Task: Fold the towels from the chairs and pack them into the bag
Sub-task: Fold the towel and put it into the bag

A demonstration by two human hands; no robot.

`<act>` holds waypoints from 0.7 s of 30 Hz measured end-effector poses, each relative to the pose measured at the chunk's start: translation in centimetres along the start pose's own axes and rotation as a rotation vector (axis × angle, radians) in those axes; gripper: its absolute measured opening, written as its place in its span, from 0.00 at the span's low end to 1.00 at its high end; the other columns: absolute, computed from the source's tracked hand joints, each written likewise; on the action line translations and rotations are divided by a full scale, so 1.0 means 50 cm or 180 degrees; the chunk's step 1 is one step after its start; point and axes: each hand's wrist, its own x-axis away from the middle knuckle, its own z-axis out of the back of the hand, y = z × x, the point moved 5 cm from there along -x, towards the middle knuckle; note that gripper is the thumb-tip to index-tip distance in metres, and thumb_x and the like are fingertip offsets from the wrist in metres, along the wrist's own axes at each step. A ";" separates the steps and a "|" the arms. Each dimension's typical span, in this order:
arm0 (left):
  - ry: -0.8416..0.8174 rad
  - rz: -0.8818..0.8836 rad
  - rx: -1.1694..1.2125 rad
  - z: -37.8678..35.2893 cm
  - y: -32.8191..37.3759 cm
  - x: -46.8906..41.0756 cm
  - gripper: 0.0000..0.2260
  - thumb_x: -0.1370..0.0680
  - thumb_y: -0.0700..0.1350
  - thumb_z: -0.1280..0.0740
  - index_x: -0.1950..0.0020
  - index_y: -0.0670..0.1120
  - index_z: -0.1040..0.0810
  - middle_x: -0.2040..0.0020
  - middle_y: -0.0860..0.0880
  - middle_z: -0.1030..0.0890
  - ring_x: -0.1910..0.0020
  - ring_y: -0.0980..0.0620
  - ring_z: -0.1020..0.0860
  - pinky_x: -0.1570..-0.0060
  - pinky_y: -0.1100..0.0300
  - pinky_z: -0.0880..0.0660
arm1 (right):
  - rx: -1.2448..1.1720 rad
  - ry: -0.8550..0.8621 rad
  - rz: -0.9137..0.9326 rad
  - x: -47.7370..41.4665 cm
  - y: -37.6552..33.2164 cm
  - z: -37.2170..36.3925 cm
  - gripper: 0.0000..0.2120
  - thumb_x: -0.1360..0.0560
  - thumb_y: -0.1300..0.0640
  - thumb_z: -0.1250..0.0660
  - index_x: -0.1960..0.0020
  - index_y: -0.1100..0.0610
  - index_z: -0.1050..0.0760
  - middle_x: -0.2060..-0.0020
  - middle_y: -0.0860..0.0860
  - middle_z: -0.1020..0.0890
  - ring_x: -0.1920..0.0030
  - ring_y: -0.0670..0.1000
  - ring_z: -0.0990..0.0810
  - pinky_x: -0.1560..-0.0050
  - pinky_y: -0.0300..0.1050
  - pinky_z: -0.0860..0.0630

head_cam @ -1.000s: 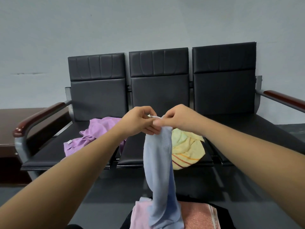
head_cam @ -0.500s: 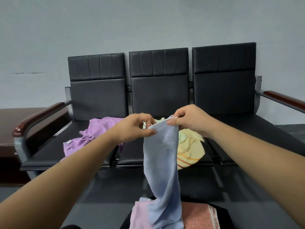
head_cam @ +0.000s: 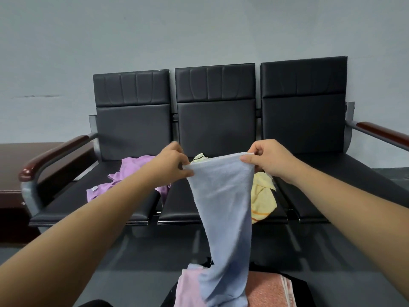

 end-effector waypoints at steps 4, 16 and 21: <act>0.0056 0.0312 0.0209 0.003 -0.009 -0.025 0.16 0.23 0.55 0.27 0.65 0.49 0.28 0.56 0.50 0.23 0.54 0.52 0.25 0.60 0.59 0.33 | 0.0248 0.0375 0.0178 -0.014 -0.005 0.004 0.08 0.23 0.55 0.27 0.55 0.58 0.23 0.59 0.56 0.16 0.57 0.58 0.16 0.52 0.56 0.17; 0.0768 -0.0237 0.4433 0.193 0.063 -0.078 0.07 0.20 0.37 0.34 0.50 0.40 0.17 0.59 0.47 0.14 0.62 0.54 0.16 0.60 0.63 0.20 | -0.3486 -0.0411 0.0392 -0.072 -0.151 0.130 0.10 0.22 0.57 0.31 0.43 0.59 0.18 0.47 0.54 0.15 0.43 0.53 0.17 0.37 0.49 0.21; 0.0561 0.0297 0.2614 0.147 0.021 -0.076 0.09 0.24 0.41 0.25 0.48 0.38 0.17 0.57 0.46 0.15 0.58 0.54 0.17 0.57 0.65 0.20 | -0.1626 0.0054 -0.0009 -0.062 -0.082 0.100 0.07 0.22 0.59 0.29 0.46 0.60 0.18 0.52 0.54 0.13 0.48 0.56 0.14 0.46 0.52 0.17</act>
